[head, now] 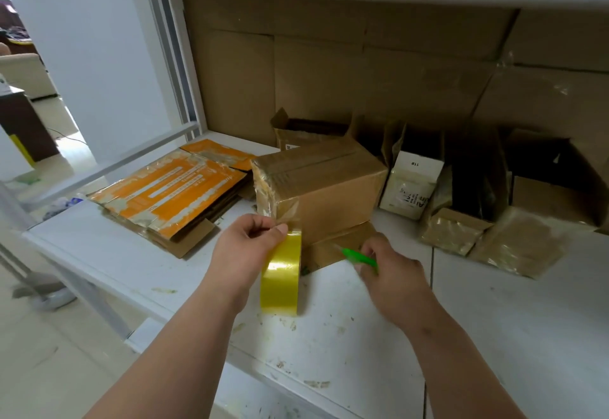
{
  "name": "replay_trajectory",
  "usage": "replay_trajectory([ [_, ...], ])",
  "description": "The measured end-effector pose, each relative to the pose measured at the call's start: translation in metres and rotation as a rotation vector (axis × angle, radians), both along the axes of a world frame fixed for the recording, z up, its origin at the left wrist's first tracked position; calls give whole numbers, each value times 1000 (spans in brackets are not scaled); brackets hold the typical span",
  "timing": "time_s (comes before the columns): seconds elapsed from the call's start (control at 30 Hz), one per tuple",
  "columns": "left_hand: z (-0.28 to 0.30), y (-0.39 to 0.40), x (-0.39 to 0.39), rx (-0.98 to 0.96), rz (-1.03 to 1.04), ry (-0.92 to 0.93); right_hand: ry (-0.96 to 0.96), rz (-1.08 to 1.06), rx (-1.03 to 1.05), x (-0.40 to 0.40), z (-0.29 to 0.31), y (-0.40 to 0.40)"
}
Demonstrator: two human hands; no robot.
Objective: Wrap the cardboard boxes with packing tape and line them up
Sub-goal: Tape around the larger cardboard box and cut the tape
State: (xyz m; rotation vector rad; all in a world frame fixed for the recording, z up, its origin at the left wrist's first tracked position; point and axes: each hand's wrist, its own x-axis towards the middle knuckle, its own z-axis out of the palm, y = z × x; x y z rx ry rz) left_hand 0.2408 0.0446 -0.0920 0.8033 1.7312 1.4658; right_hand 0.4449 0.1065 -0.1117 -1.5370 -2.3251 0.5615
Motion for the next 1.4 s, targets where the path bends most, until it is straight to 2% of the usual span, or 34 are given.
replay_trajectory([
  [0.1, -1, 2, 0, -11, 23, -46, 228, 43, 34, -9, 20, -1],
  [0.2, -3, 4, 2, -9, 47, -101, 263, 122, 116, -24, 36, -1],
  [0.3, -3, 5, 5, 15, 76, -111, 232, 180, 163, -38, 45, -1],
  [0.5, -5, 5, 9, 31, 128, -101, 14, 219, 236, -54, 47, -3],
  [0.73, -3, 5, 12, 25, 163, -100, -78, 206, 275, -64, 51, -2],
  [0.93, -4, 6, 11, 10, 177, -44, -79, 180, 254, -64, 51, 4],
  [1.17, 1, 8, 12, 10, 176, -64, -70, 141, 247, -50, 46, 10],
  [1.4, 2, 10, 10, -10, 173, -57, -99, 139, 323, -56, 44, 8],
])
